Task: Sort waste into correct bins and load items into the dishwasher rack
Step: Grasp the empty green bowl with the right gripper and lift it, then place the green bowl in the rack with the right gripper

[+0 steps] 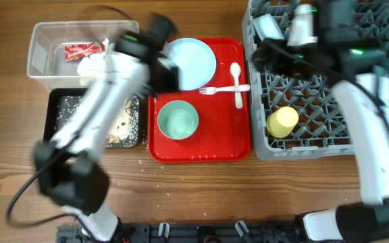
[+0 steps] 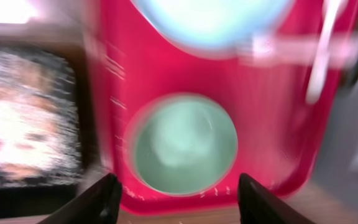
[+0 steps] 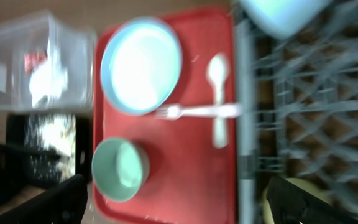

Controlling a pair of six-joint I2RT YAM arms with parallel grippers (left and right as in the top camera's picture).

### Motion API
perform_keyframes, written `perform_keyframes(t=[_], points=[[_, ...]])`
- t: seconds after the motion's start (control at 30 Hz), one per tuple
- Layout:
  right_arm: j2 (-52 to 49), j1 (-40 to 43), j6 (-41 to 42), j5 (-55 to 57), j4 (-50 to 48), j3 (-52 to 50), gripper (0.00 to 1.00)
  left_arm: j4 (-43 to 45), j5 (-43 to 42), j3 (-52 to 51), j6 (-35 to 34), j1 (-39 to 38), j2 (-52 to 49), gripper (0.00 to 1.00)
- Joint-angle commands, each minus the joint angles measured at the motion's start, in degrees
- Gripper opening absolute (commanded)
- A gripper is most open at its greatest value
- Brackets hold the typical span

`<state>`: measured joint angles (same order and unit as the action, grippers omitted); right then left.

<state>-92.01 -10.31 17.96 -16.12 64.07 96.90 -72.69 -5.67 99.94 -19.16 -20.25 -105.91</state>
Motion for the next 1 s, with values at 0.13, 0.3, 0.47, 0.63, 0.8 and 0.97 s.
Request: perform_keyframes(t=[0.13, 0.3, 0.47, 0.63, 0.8, 0.97], points=[[-19.19, -18.38, 4.74, 1.66, -1.92, 0.04, 0.63, -4.55, -5.4, 3.89, 0.76, 28.85, 10.16, 0.7], [-29.49, -26.6, 6.32, 10.69, -4.37, 0.04, 0.4, -4.5, -5.18, 3.87, 0.74, 30.34, 10.16, 0.71], [-31.47, -27.67, 6.08, 15.06, -9.31, -2.82, 0.25, -4.48, -5.16, 3.87, 0.76, 30.34, 10.14, 0.72], [-30.71, -27.43, 6.32, 15.06, -10.32, -4.68, 0.04, -4.09, -5.18, 3.87, 0.72, 30.32, 10.14, 0.75], [-14.88, -19.85, 9.79, 22.62, -1.62, 0.07, 0.04, -4.11, -5.2, 3.87, 0.72, 30.27, 10.14, 0.78], [1.6, -10.08, 17.22, 52.15, 4.46, 0.07, 0.04, -4.09, -5.2, 3.87, 0.7, 30.23, 10.14, 0.82]])
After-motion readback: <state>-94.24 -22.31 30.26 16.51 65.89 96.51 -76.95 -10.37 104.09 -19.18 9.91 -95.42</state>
